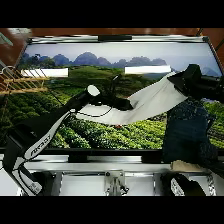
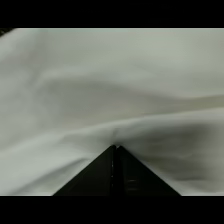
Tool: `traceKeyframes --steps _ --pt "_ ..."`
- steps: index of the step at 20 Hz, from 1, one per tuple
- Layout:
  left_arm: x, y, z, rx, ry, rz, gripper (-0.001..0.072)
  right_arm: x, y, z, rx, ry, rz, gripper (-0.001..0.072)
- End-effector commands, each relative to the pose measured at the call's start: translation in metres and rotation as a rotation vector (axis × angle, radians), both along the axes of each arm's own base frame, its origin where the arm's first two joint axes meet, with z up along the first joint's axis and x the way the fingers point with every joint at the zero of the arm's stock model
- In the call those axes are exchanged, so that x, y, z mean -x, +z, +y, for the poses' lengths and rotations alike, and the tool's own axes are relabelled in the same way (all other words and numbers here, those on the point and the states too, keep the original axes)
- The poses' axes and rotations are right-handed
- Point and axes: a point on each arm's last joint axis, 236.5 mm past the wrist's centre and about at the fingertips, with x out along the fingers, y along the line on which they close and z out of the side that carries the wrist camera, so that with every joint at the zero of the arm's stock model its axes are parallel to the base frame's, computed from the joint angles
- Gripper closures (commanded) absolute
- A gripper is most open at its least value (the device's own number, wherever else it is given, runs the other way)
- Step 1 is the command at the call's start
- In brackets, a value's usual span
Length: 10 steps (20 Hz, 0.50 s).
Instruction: Fold the shirts.
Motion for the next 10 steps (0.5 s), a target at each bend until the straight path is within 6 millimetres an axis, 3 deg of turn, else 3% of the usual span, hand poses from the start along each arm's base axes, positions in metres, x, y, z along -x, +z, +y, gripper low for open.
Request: traceKeyframes --steps 1,4,6,8,10 --pt "-0.005 -0.002 -0.017 0.084 0.086 0.106 0.0675 0.005 0.012 0.005 -0.038 -0.001 -0.016 0.0641" --pt "-0.011 0.010 -0.005 0.106 0.065 0.090 0.0677 0.002 0.011 0.004 -0.038 -0.009 -0.019 0.0641" --pt "-0.032 0.036 0.022 0.086 0.080 -0.014 0.0679 -0.003 0.005 0.004 -0.039 -0.005 -0.003 0.0641" --pt "-0.057 0.072 0.070 0.008 0.131 -0.140 0.0679 -0.014 -0.006 0.010 -0.006 0.007 -0.003 0.0641" --pt "-0.081 0.118 0.138 -0.094 0.211 -0.281 0.0679 -0.031 -0.014 0.032 -0.011 0.030 -0.018 0.0641"
